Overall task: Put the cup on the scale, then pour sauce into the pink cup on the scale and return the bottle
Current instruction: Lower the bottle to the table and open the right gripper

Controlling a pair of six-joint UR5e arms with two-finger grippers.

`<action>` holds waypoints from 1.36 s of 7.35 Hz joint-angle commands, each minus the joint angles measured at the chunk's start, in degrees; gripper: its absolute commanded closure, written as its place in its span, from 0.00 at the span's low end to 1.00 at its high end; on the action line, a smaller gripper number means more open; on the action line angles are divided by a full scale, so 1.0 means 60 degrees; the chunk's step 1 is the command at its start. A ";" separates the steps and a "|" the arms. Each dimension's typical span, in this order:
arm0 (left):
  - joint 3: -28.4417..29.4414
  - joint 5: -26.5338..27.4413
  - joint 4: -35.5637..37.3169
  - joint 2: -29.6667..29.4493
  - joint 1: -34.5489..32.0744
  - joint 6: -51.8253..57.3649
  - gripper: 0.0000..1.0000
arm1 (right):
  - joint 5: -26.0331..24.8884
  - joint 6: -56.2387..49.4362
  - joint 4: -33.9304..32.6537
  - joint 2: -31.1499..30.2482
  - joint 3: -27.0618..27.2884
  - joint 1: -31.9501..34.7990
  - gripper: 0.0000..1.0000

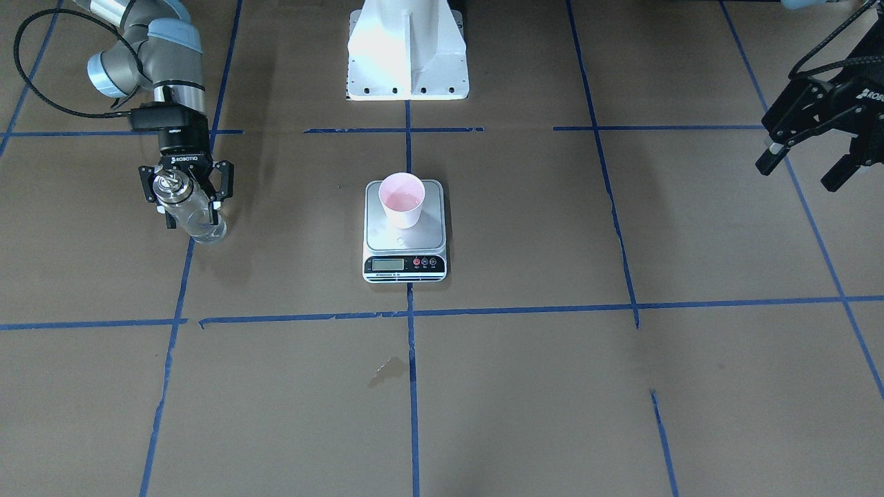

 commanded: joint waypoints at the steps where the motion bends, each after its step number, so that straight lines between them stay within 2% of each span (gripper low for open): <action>1: -0.0016 0.0000 0.0000 0.0000 0.0000 -0.0004 0.13 | 0.0104 -0.0009 -0.0014 -0.0024 0.0007 0.0002 0.85; 2: -0.0059 0.0000 0.0000 0.0000 0.0000 -0.0019 0.13 | 0.0119 0.0006 0.0000 -0.0024 -0.0008 -0.0012 0.02; 8: -0.0059 0.0000 0.0000 0.0015 -0.0014 -0.0033 0.13 | 0.0090 0.0035 0.0131 -0.0126 0.0153 -0.0041 0.00; 10: -0.0059 0.0000 0.0014 0.0029 -0.0015 -0.0033 0.12 | 0.0002 0.0050 0.0671 -0.0579 0.0212 -0.0362 0.00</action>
